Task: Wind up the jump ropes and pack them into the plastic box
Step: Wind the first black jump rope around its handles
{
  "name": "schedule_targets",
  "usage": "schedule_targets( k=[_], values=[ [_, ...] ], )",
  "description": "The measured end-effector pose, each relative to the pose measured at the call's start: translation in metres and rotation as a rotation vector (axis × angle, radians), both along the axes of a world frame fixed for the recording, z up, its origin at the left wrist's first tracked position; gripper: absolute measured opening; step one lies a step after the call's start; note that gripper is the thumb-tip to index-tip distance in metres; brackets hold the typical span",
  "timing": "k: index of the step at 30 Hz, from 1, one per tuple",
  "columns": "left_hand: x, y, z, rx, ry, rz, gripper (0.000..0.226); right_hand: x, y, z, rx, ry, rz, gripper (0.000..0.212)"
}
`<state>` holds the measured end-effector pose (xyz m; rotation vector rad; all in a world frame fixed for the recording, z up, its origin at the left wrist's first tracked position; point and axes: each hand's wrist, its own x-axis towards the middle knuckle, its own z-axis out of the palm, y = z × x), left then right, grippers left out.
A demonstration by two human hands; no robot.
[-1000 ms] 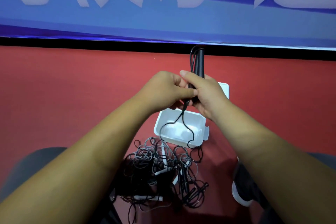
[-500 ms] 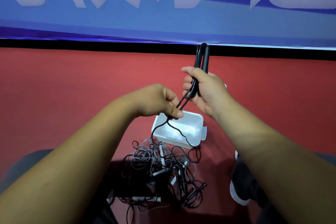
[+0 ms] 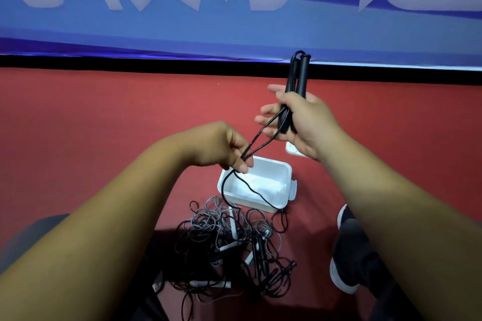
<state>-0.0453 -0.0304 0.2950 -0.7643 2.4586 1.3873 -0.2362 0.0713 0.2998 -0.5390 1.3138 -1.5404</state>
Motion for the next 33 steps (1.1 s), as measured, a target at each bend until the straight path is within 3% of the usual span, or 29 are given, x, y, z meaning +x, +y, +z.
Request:
schedule_targets(
  k=[7, 16, 20, 25, 29, 33],
  values=[
    [0.000, -0.004, -0.004, -0.340, -0.015, 0.080, 0.012, -0.010, 0.008, 0.007, 0.066, 0.137, 0.199, 0.031],
    [0.001, -0.020, -0.004, -0.582, 0.107, 0.281, 0.011, -0.007, 0.019, 0.017, 0.119, 0.039, 0.417, 0.040],
    [0.002, -0.032, -0.007, -0.495, 0.193, 0.348, 0.006, -0.001, 0.023, 0.016, 0.206, 0.039, 0.583, 0.041],
    [-0.002, -0.027, 0.003, -0.207, 0.321, 0.285, 0.023, 0.005, 0.029, 0.011, 0.268, -0.042, 0.895, 0.040],
    [-0.006, -0.024, 0.011, -0.160, 0.369, 0.235, 0.033, 0.011, 0.027, 0.002, 0.253, -0.171, 1.128, 0.044],
    [-0.007, -0.025, 0.015, 0.000, 0.393, 0.205, 0.034, 0.014, 0.025, -0.008, 0.213, -0.207, 1.220, 0.040]
  ],
)
